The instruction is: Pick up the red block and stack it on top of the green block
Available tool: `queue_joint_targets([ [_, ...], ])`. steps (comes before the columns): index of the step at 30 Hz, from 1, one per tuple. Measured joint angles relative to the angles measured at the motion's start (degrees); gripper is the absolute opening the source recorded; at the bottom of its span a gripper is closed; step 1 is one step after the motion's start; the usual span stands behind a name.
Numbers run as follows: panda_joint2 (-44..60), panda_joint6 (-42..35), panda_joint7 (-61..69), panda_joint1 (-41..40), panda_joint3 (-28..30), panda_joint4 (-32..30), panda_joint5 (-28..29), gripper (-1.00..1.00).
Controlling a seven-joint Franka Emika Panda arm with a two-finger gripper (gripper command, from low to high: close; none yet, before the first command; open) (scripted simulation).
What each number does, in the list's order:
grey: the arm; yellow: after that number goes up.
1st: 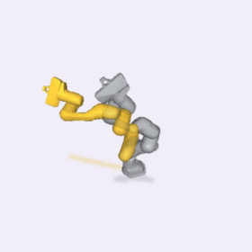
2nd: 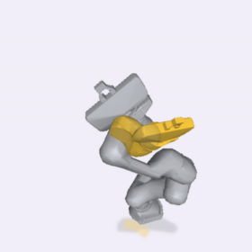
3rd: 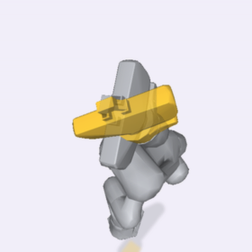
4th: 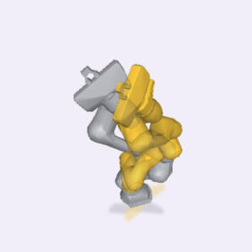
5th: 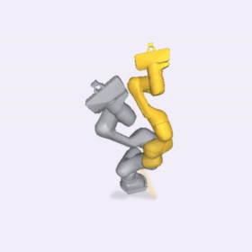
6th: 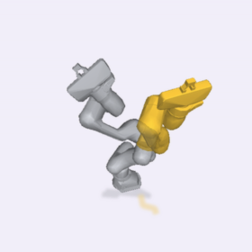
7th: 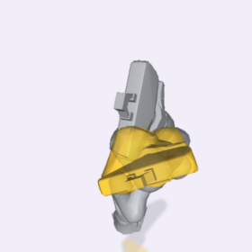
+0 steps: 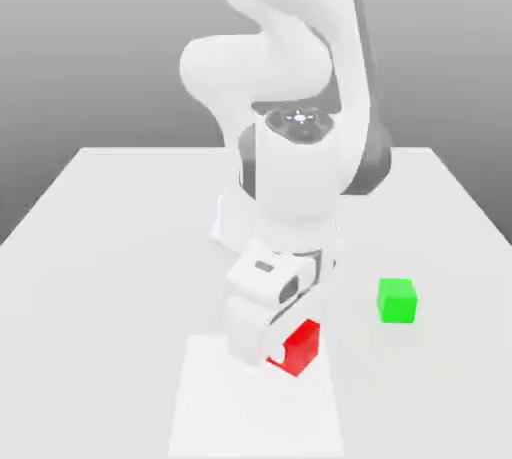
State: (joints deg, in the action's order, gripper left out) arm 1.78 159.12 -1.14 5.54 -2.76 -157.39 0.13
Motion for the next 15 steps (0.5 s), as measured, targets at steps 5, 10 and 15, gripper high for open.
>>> queue_joint_targets([
  [5, -6.6, -3.5, -16.9, 6.9, -4.2, -3.2, -2.1, -1.0],
  [10, -12.5, -5.7, -33.9, 11.5, -11.0, -6.9, -6.4, -1.0],
  [15, -17.9, -6.7, -49.5, 17.1, -18.0, -10.8, -12.7, -1.0],
])
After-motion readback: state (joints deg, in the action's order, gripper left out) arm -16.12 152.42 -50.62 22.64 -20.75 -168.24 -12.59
